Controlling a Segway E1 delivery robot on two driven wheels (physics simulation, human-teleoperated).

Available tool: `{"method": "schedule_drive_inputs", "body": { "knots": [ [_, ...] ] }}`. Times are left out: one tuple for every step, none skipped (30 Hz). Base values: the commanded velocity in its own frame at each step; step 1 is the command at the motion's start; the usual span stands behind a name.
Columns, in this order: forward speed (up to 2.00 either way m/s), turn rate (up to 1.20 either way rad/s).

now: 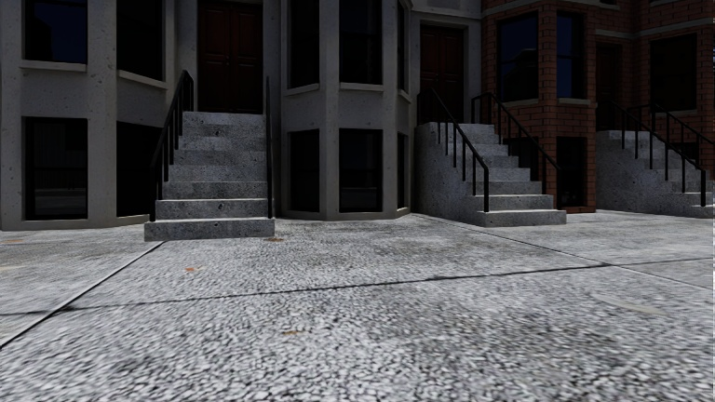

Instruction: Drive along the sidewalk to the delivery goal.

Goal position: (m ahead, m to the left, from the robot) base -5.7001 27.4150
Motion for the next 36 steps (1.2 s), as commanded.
{"method": "schedule_drive_inputs", "body": {
  "knots": [
    [0.0,-0.47],
    [0.0,-0.47],
    [0.0,-0.47],
    [0.0,-0.47],
    [0.0,-0.47],
    [0.0,-0.47],
    [0.0,-0.47],
    [0.0,-0.47],
    [0.0,-0.47],
    [0.0,-0.47],
    [0.0,-0.47],
    [0.0,-0.32],
    [0.0,-0.02],
    [0.0,-0.02],
    [0.0,0.0],
    [0.0,0.0],
    [0.0,0.0],
    [0.0,0.0],
    [0.0,0.0],
    [0.0,0.0],
    [0.0,0.0],
    [0.0,0.0],
    [0.0,0.0],
    [0.0,0.04],
    [0.0,0.09],
    [0.0,0.14],
    [0.0,0.14],
    [0.0,0.2],
    [0.0,0.29],
    [0.0,0.33],
    [0.0,0.33],
    [0.0,0.36],
    [0.0,0.42],
    [0.0,0.45],
    [0.0,0.45],
    [0.0,0.46]
  ]
}}
